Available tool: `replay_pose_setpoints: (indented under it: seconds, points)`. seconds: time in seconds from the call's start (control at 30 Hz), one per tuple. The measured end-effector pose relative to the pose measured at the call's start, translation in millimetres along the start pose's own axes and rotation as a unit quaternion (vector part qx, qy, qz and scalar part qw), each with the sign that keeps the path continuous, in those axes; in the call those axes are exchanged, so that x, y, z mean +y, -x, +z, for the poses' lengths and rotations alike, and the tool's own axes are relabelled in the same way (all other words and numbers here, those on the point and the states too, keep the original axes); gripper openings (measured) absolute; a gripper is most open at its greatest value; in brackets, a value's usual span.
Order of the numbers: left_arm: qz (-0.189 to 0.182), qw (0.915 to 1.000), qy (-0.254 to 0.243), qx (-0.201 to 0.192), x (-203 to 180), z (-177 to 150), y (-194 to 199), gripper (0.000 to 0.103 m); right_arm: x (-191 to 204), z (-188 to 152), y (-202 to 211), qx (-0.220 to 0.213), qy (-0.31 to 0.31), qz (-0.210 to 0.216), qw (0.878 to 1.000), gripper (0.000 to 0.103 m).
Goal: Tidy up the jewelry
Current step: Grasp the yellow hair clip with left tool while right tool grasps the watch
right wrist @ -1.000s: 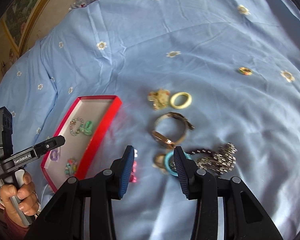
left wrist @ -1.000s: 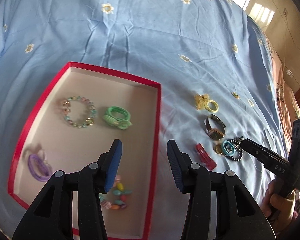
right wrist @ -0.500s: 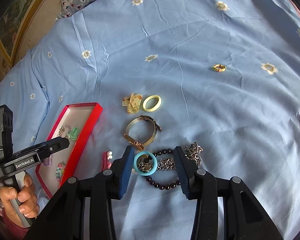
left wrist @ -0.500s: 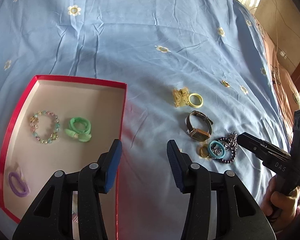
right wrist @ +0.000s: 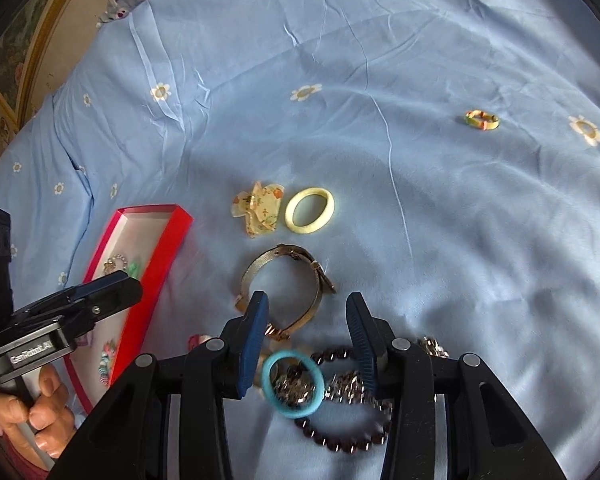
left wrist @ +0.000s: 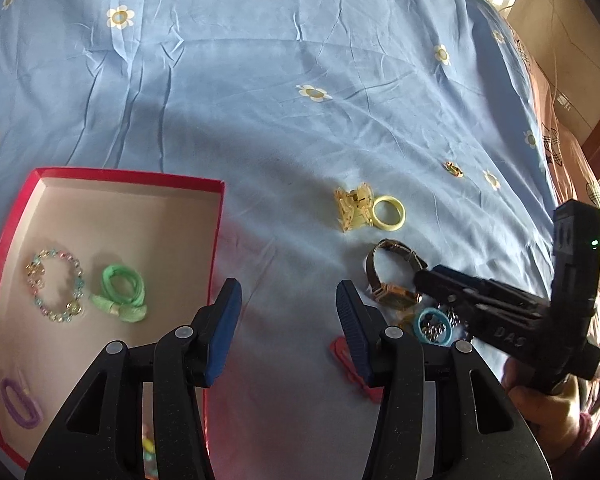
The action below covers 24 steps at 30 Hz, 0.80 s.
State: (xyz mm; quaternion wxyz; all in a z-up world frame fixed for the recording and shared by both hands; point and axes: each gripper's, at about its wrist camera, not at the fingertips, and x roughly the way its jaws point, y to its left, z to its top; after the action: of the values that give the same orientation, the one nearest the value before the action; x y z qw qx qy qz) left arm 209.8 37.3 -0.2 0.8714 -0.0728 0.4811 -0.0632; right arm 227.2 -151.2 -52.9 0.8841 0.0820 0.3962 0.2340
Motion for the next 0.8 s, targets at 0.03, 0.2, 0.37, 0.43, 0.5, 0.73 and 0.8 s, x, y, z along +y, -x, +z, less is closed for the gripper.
replay_pose_setpoints:
  seconds: [0.03,0.2,0.37,0.43,0.5,0.73,0.8]
  points:
    - [-0.001,1.0000,-0.001,0.000,-1,3,-2,0.048,-1,1,-7,0.007,-0.002,-0.001,1.000,0.038]
    - [-0.011,0.9999,-0.005,0.005,-11,21,-22,0.048,-5,4,-17,0.008,-0.002,-0.010,1.000,0.003]
    - [-0.026,0.9995,-0.013,0.009,-27,36,-44,0.052,-16,4,4,-0.022,-0.018,-0.014,1.000,0.003]
    - [-0.031,0.9994,-0.011,0.013,-33,40,-53,0.053,-22,5,14,-0.032,-0.025,-0.015,0.999,0.003]
    - [-0.037,0.9992,-0.009,0.015,-40,46,-64,0.053,-27,6,22,-0.038,-0.032,-0.013,0.999,0.003]
    - [-0.036,0.9991,-0.006,0.020,-45,52,-84,0.028,-36,8,30,-0.045,-0.040,-0.008,0.998,0.003]
    - [-0.032,0.9994,-0.008,0.013,-44,50,-80,0.028,-36,8,30,-0.044,-0.040,-0.006,0.998,0.003]
